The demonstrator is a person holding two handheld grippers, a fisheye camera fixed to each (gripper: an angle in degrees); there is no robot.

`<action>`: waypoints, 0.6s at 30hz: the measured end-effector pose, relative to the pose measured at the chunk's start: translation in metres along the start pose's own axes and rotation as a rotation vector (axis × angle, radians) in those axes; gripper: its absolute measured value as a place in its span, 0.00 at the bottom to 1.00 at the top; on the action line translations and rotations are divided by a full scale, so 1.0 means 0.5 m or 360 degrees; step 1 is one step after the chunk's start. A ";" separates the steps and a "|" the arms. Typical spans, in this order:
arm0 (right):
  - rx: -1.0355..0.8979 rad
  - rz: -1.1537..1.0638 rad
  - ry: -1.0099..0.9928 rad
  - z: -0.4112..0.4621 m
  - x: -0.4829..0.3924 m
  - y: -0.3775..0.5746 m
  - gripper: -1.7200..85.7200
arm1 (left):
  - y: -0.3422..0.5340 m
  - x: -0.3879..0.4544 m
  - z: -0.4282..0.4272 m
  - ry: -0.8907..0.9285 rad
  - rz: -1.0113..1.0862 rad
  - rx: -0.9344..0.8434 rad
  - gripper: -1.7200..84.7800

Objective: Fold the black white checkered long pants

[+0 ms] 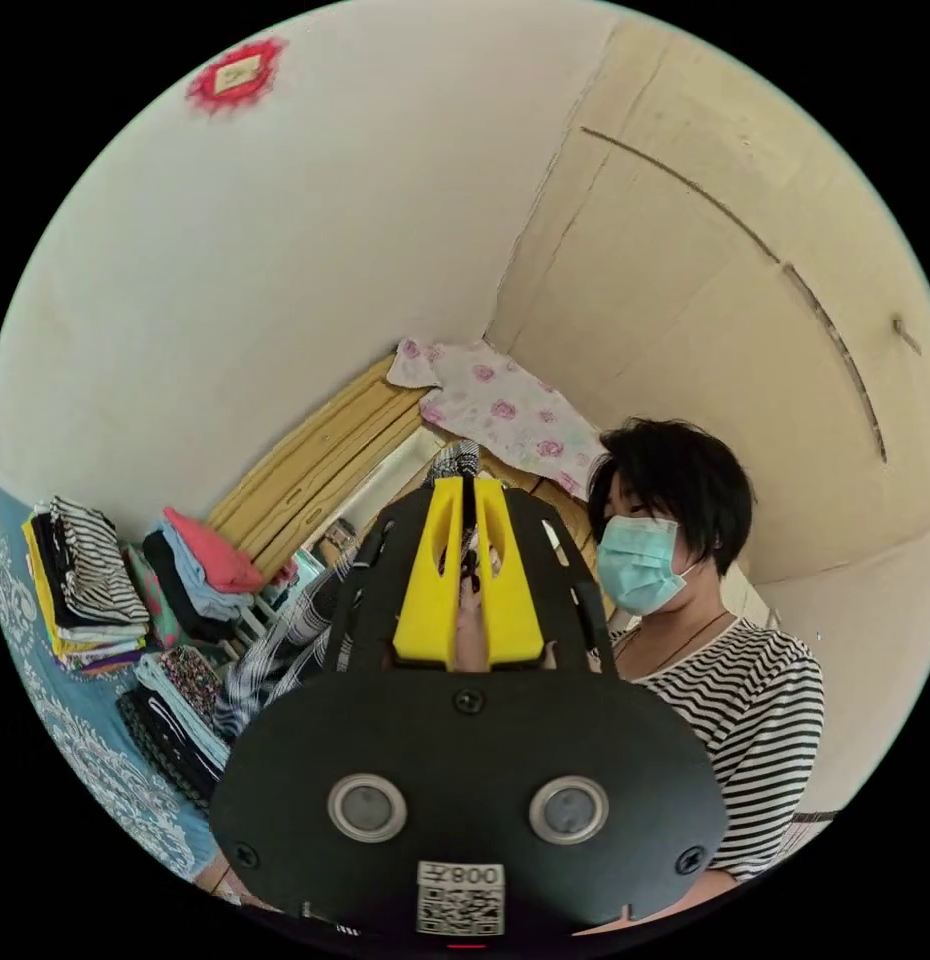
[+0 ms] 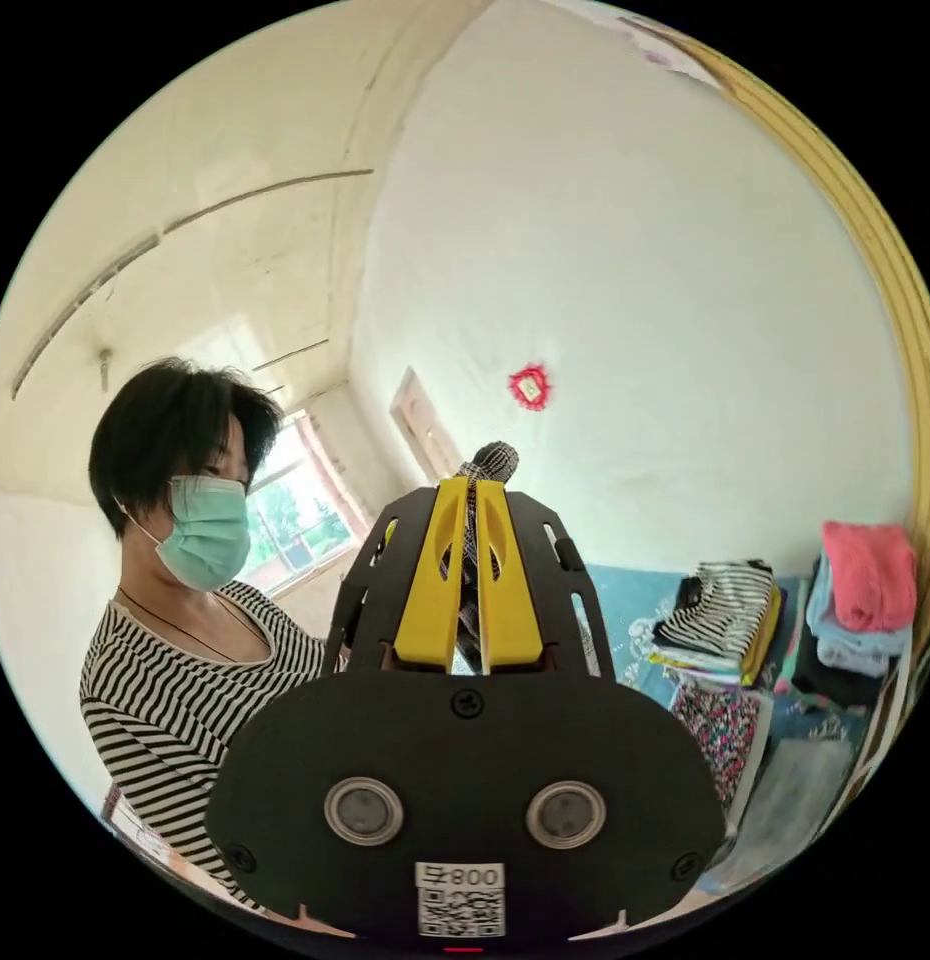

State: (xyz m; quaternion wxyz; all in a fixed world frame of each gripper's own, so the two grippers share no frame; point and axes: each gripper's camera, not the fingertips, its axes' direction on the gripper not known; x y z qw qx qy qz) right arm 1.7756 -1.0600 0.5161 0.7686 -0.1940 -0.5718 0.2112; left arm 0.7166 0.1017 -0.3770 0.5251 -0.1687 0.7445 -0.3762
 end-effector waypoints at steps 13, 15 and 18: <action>-0.0149 -0.0369 -0.0676 0.394 -0.288 -0.135 0.03 | -0.366 0.808 0.087 -0.0538 0.0773 0.0159 0.05; -0.0160 -0.0380 -0.0748 0.461 -0.317 -0.143 0.03 | -0.434 0.914 0.100 -0.0580 0.0814 0.0192 0.05; -0.0153 -0.0381 -0.0838 0.566 -0.363 -0.159 0.03 | -0.519 1.036 0.121 -0.0656 0.0875 0.0192 0.05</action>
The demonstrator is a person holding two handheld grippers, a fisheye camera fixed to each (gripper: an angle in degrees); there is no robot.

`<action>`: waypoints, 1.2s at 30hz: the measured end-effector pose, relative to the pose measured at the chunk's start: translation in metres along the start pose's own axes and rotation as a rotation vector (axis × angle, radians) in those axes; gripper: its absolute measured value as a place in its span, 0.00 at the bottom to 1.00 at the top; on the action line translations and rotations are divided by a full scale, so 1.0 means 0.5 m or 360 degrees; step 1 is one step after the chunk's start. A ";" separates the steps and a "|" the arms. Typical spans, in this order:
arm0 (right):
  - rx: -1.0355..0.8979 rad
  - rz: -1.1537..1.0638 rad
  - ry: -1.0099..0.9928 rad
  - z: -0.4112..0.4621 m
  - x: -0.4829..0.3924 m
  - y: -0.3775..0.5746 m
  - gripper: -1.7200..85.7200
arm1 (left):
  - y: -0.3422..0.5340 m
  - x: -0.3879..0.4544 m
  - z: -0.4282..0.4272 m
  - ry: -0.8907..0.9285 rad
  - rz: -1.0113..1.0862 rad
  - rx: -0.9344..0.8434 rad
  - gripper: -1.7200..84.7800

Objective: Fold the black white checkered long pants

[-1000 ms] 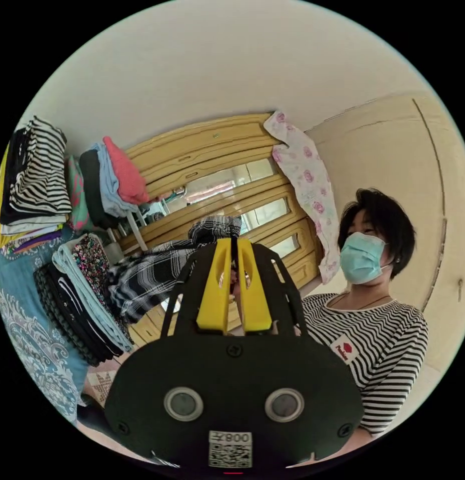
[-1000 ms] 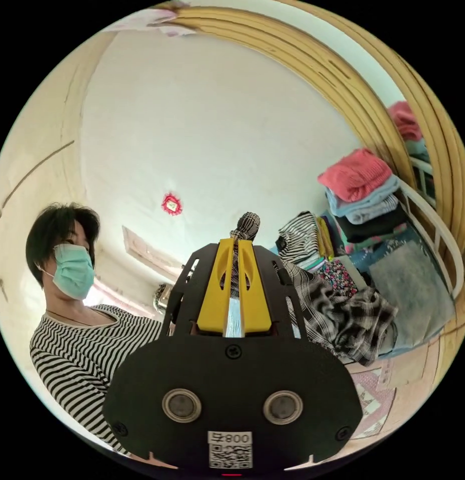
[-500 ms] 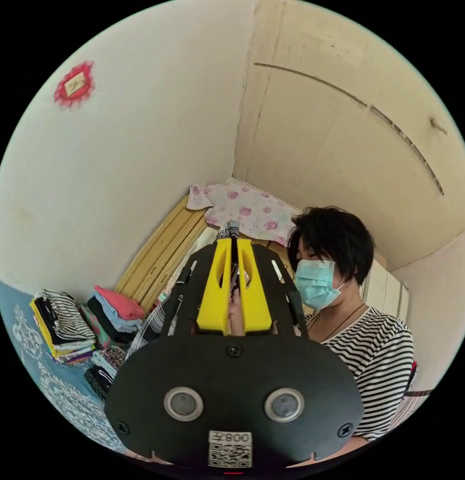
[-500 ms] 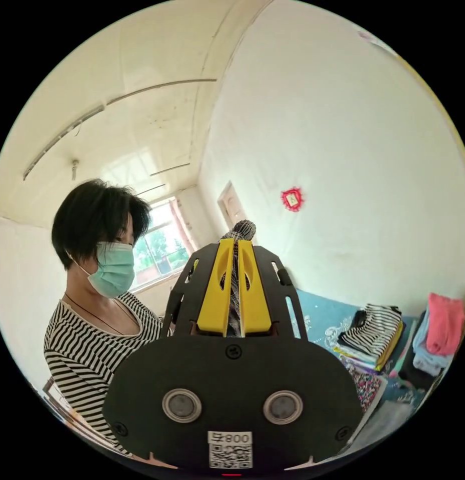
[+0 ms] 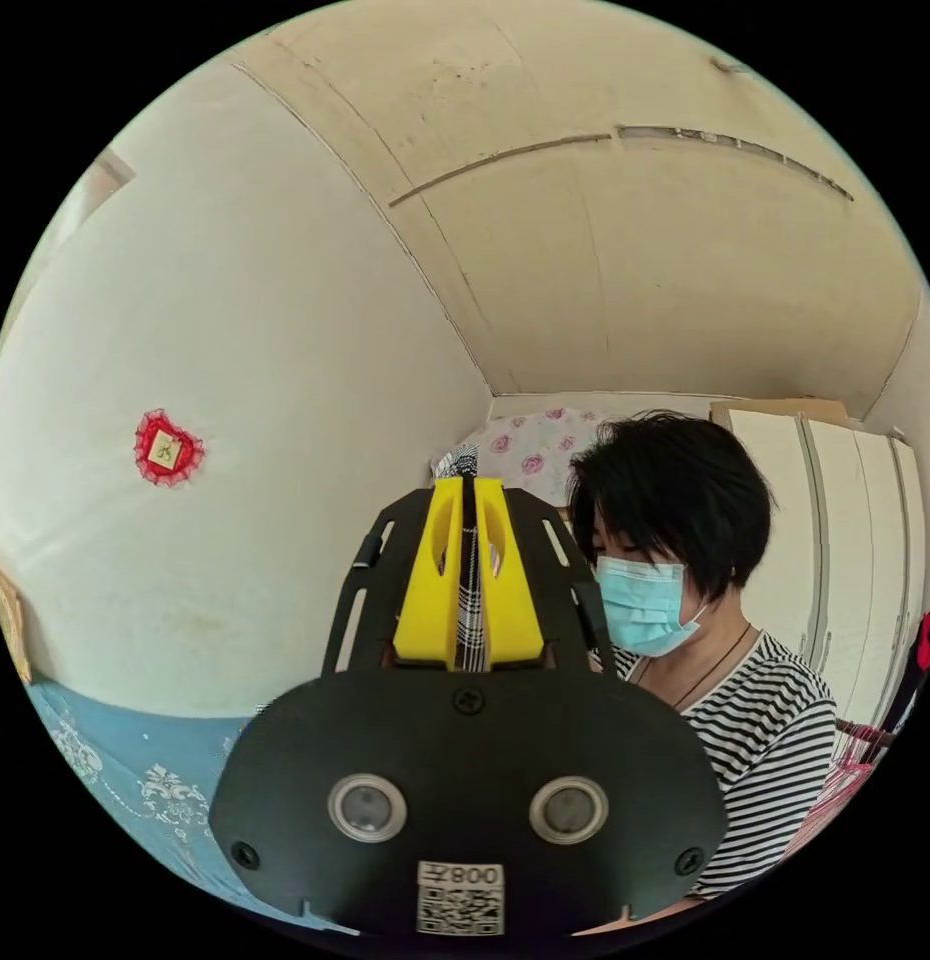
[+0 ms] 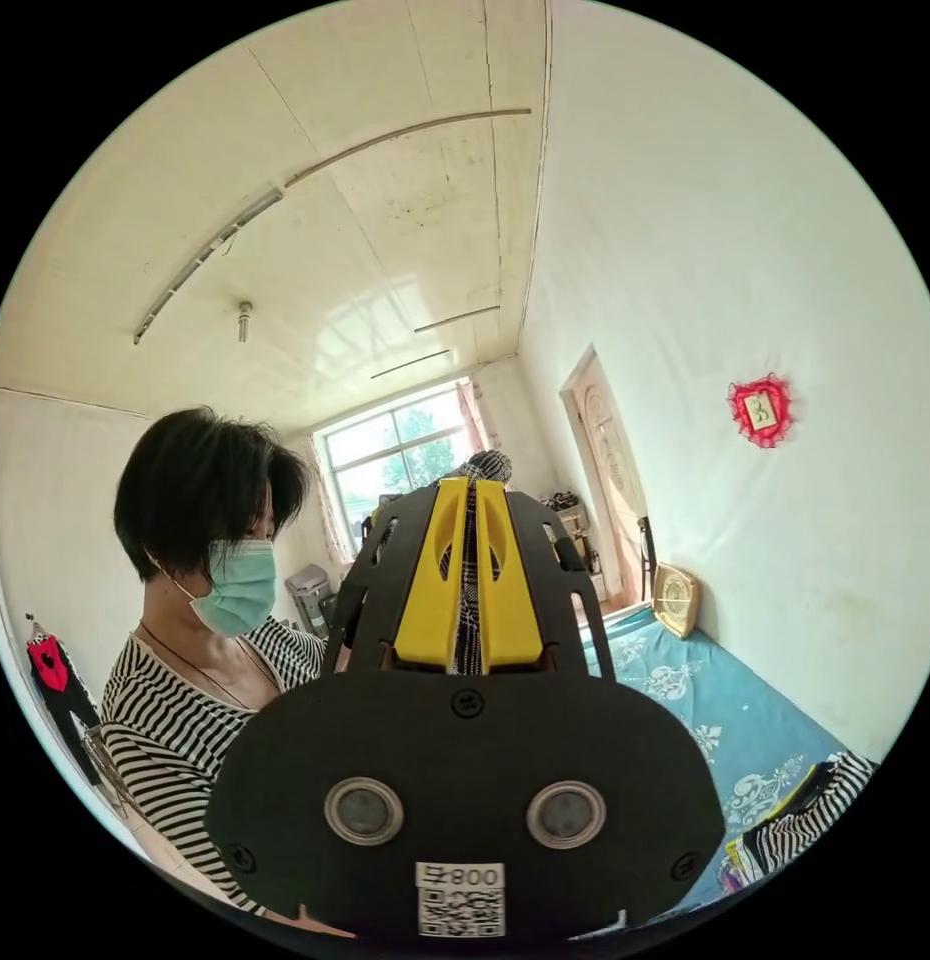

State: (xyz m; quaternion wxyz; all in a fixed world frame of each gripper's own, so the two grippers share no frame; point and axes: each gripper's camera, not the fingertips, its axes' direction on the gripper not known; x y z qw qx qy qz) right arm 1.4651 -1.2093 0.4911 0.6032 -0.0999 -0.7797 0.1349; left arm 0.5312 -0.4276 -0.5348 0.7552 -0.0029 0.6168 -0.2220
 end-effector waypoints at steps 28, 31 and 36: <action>0.0037 0.0014 0.0007 0.412 0.268 -0.164 0.03 | -0.778 0.260 0.387 -0.0075 -0.0017 -0.0216 0.05; 0.0053 -0.0007 0.0024 0.419 0.310 -0.189 0.03 | -0.843 0.264 0.436 -0.0048 -0.0017 -0.0255 0.05; 0.0030 -0.0038 0.0094 0.453 0.391 -0.235 0.03 | -0.953 0.234 0.473 -0.0073 -0.0050 -0.0297 0.05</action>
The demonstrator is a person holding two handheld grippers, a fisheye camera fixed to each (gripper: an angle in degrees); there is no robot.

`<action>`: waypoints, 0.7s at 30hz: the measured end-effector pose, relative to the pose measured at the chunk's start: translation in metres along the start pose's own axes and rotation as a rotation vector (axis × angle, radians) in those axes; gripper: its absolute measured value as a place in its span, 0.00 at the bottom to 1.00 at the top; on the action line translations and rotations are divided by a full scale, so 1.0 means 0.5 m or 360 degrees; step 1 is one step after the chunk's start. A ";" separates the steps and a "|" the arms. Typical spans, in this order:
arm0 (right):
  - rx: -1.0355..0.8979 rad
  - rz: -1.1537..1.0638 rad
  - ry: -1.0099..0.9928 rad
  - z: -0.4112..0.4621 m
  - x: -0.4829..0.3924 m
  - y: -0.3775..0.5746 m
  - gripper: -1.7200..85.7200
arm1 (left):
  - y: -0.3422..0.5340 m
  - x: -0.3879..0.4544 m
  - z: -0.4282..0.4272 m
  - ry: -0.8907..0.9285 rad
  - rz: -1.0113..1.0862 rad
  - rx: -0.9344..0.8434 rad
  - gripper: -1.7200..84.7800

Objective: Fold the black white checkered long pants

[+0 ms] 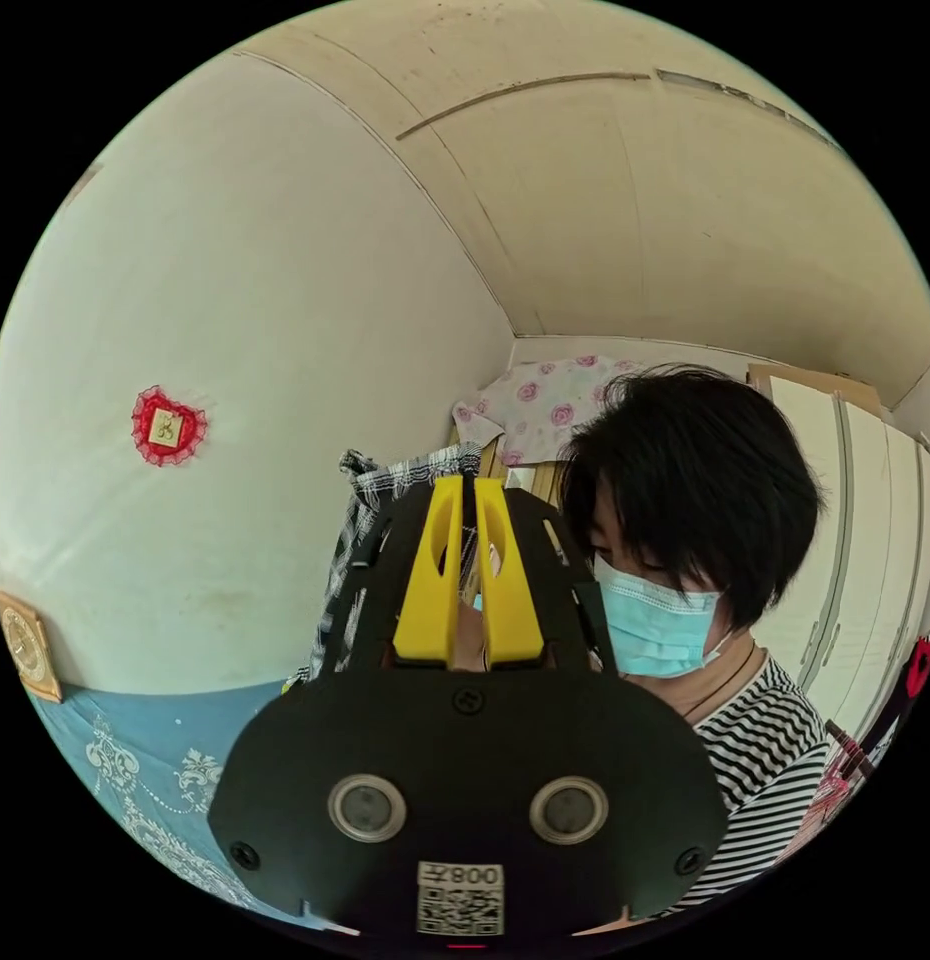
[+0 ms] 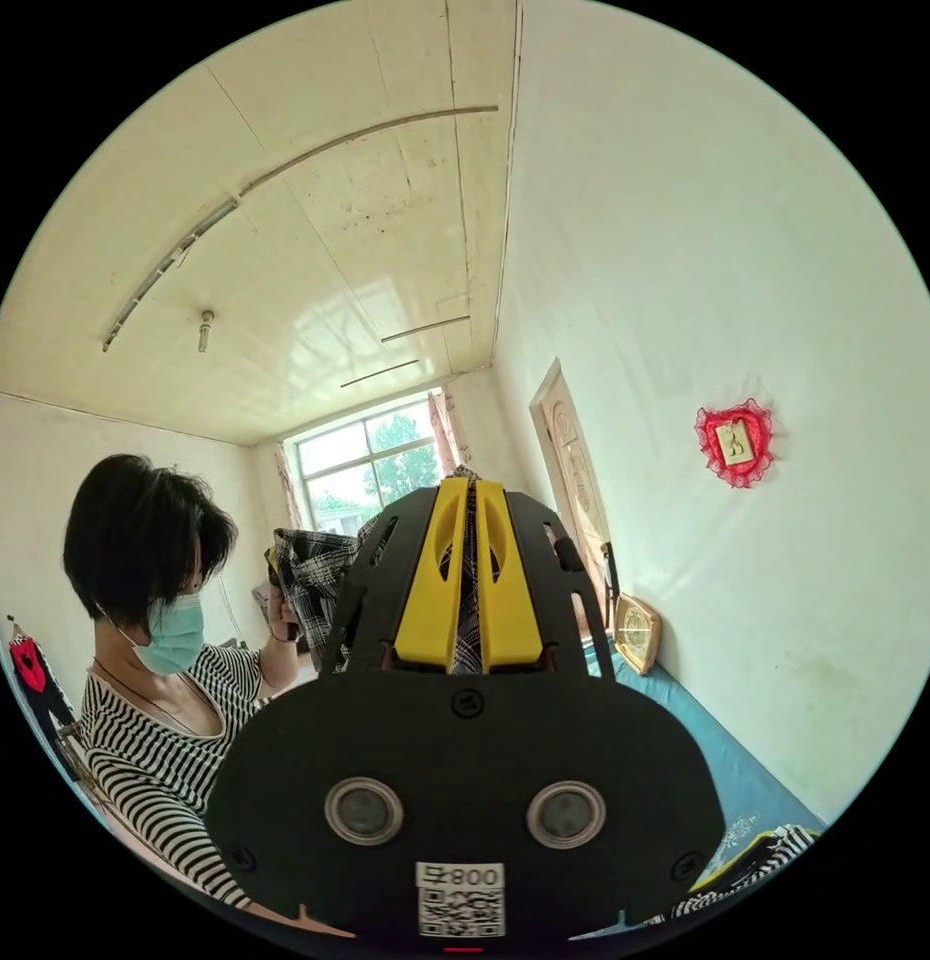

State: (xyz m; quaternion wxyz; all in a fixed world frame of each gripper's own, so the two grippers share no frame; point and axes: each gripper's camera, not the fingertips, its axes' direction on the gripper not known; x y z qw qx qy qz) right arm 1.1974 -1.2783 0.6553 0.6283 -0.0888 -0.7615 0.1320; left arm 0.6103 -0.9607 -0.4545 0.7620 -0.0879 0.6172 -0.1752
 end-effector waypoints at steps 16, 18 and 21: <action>-0.0696 0.0181 -0.0038 0.623 0.482 0.012 0.03 | -0.146 -0.408 -0.458 -0.0465 -0.0532 0.0159 0.05; -0.0805 0.0221 -0.0032 0.742 0.553 0.055 0.04 | -0.113 -0.531 -0.600 -0.0581 -0.0736 0.0202 0.05; -0.0984 0.0338 -0.0047 0.955 0.676 0.151 0.04 | -0.049 -0.692 -0.805 -0.0776 -0.0985 0.0274 0.05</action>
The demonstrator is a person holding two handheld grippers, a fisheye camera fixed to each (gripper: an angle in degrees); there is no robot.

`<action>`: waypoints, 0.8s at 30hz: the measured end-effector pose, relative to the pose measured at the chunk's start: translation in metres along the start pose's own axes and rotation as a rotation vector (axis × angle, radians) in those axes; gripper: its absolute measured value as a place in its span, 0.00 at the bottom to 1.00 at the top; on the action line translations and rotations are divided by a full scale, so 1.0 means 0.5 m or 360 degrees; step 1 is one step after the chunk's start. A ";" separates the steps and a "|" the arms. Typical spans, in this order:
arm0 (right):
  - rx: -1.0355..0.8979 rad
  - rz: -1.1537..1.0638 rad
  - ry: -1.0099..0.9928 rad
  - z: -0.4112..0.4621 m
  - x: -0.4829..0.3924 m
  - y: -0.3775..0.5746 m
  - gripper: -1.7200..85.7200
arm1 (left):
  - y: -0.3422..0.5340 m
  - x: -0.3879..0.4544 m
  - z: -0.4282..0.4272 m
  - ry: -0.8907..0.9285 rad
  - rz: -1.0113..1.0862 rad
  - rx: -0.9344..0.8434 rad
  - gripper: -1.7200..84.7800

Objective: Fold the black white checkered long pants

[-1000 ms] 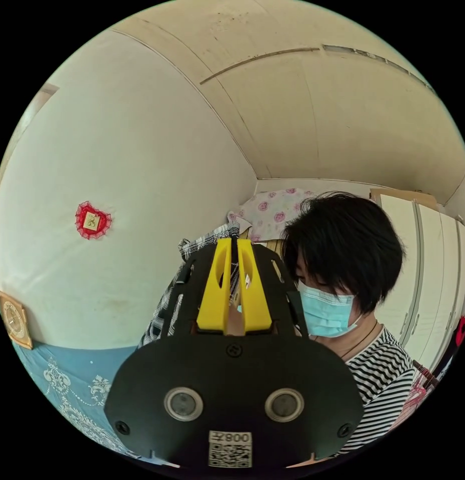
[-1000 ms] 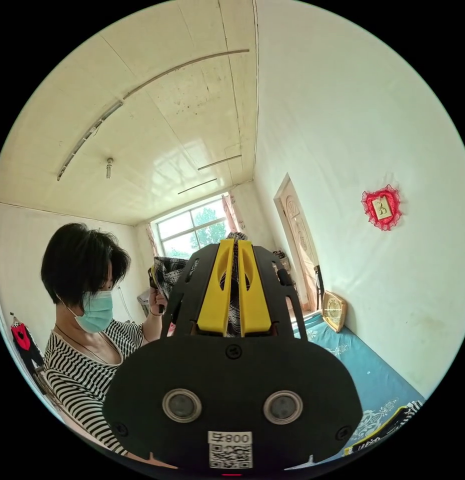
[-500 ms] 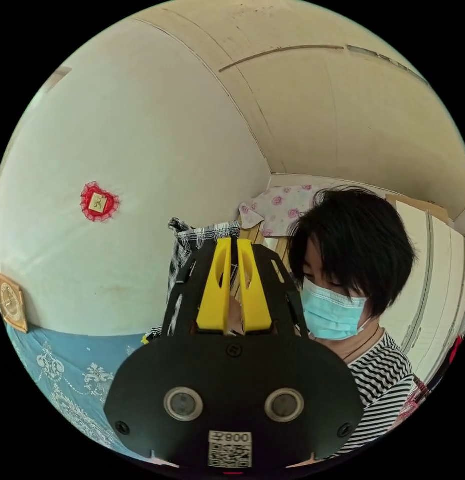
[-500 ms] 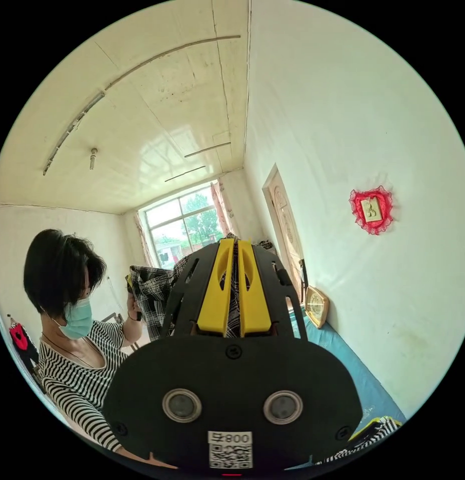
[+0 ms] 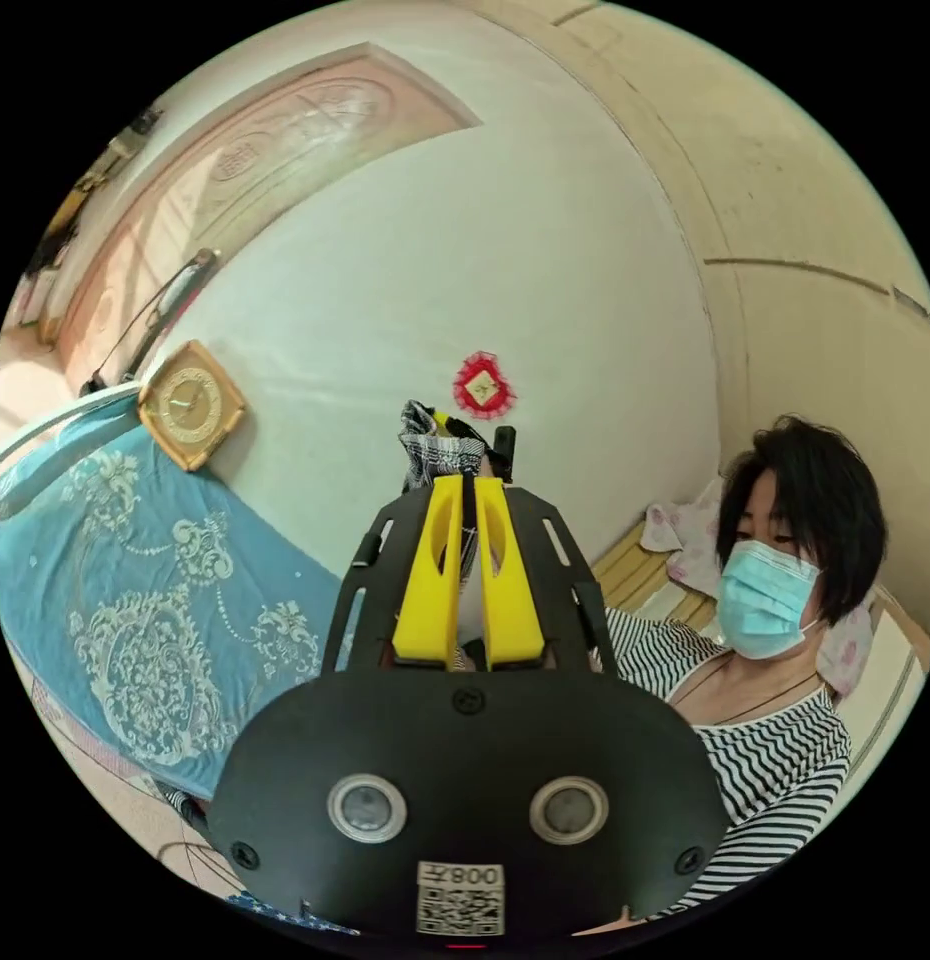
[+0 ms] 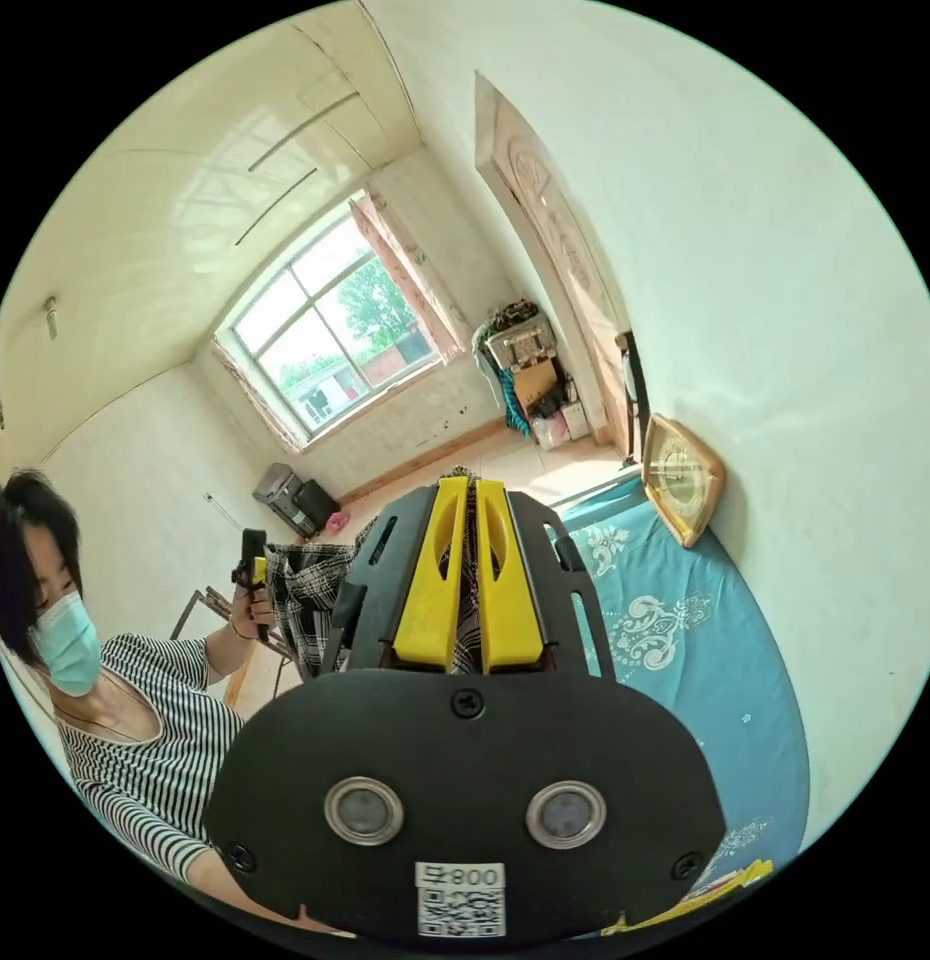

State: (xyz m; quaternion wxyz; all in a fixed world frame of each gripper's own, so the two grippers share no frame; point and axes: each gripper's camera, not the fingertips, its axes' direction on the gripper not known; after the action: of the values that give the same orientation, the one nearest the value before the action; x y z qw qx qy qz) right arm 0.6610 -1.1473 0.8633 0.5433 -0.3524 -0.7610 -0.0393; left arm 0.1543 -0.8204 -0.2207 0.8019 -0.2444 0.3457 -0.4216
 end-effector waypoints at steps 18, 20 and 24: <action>-0.0571 0.0988 0.0004 0.511 0.615 0.254 0.06 | -0.114 -0.897 -0.460 -0.0824 -0.1449 -0.0307 0.05; -0.0483 0.1152 0.0061 0.428 0.641 0.373 0.06 | -0.125 -0.925 -0.451 -0.0808 -0.1502 -0.0418 0.05; -0.0230 0.1472 0.0065 0.300 0.655 0.574 0.06 | -0.184 -0.986 -0.434 -0.0794 -0.1496 -0.0659 0.06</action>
State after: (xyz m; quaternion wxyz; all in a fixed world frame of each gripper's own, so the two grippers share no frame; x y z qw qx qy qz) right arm 0.6546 -0.7045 0.9894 0.4928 -0.6908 -0.5084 0.1470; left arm -0.2573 -0.4740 -0.1250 0.5209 -0.6162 0.0754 -0.5860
